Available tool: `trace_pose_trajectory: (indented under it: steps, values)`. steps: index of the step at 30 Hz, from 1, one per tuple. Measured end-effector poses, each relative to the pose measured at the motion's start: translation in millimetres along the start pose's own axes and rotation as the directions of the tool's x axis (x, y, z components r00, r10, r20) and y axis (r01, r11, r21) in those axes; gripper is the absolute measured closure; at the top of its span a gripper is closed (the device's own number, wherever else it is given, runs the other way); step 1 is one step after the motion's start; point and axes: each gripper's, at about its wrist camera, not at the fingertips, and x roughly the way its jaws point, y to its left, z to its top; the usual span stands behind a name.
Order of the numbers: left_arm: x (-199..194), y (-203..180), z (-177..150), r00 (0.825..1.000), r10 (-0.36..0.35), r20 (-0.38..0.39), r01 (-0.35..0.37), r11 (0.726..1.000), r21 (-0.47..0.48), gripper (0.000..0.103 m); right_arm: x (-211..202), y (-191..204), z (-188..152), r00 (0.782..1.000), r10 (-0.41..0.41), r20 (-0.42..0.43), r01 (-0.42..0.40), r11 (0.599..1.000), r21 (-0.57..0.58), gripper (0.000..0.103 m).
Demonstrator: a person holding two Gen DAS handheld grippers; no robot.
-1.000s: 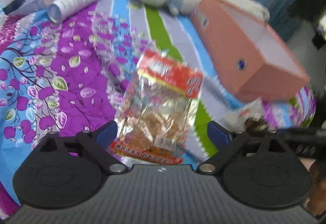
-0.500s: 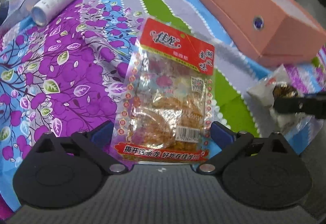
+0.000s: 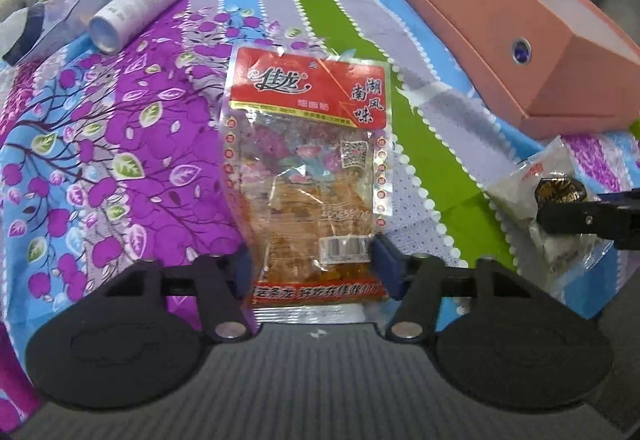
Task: Organize snacks
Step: 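Lift the red-labelled pack with the left gripper while the right gripper lifts the clear bag, then carry both packs over the pink box and open both grippers to drop them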
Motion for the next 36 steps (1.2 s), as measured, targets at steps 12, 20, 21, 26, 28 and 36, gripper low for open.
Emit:
trace_pose_trajectory:
  steps: [12, 20, 21, 26, 28, 36]
  values:
    - [-44.2, 1.9, 7.1, 0.998, -0.051, 0.048, 0.056, 0.992, -0.110, 0.047, -26.7, 8.1, 1.1, 0.998, 0.010, 0.066, -0.010, 1.000, -0.012, 0.066]
    - [-84.4, -8.5, 23.5, 0.989, -0.097, 0.108, 0.113, 0.982, -0.150, 0.046, -60.5, 9.4, 1.7, 0.991, 0.017, 0.134, -0.019, 1.000, 0.008, 0.066]
    - [-88.8, -11.3, 25.9, 0.988, -0.106, 0.115, 0.122, 0.981, -0.151, 0.046, -65.0, 9.1, 2.1, 0.990, 0.015, 0.144, -0.017, 1.000, 0.011, 0.066]
    - [-107.8, -26.2, 43.4, 0.978, -0.137, 0.156, 0.160, 0.976, -0.146, 0.046, -87.4, -0.2, 8.6, 0.982, 0.019, 0.186, -0.029, 0.998, 0.053, 0.066]
    - [-112.3, -34.6, 54.1, 0.973, -0.153, 0.173, 0.178, 0.974, -0.138, 0.046, -95.8, -5.2, 13.2, 0.979, 0.007, 0.205, -0.020, 0.998, 0.061, 0.066]
    - [-108.7, -73.5, 104.1, 0.952, -0.226, 0.207, 0.250, 0.963, -0.096, 0.046, -114.8, -30.8, 43.8, 0.962, -0.026, 0.270, 0.004, 0.997, 0.082, 0.066]
